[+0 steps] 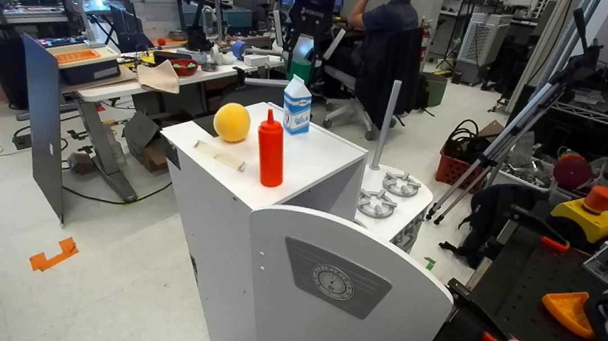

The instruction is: Pick up the green block and slightly move it forward.

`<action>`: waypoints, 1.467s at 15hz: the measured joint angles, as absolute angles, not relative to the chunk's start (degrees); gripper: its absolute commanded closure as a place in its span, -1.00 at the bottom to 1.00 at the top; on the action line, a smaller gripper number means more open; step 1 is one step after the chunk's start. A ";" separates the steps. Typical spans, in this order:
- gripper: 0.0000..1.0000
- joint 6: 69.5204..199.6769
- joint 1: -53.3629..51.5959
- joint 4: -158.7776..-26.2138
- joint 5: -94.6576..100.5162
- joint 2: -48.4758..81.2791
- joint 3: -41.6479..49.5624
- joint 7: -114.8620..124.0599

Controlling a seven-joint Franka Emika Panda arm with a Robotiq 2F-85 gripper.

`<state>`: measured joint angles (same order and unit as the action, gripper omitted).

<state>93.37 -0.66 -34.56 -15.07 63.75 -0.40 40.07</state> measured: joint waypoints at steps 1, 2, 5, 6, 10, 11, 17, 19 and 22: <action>0.64 92.93 -0.59 -33.44 -14.57 64.66 -0.40 40.56; 0.64 92.65 -0.57 -32.63 -14.35 65.45 -0.33 41.00; 0.64 92.15 -0.61 -31.50 -14.07 67.13 -0.24 41.81; 0.64 92.14 -0.66 -31.23 -14.06 67.65 -0.24 42.07; 0.64 92.17 -1.11 -30.79 -13.86 69.03 -0.23 43.20; 0.64 92.26 -1.25 -30.51 -13.69 69.29 -0.23 43.44; 0.64 94.57 -2.13 -29.66 -12.55 69.75 -0.20 44.33; 0.64 95.03 -2.37 -29.66 -12.55 69.92 -0.20 44.40; 0.64 95.71 -2.71 -29.66 -12.55 70.50 -0.20 44.65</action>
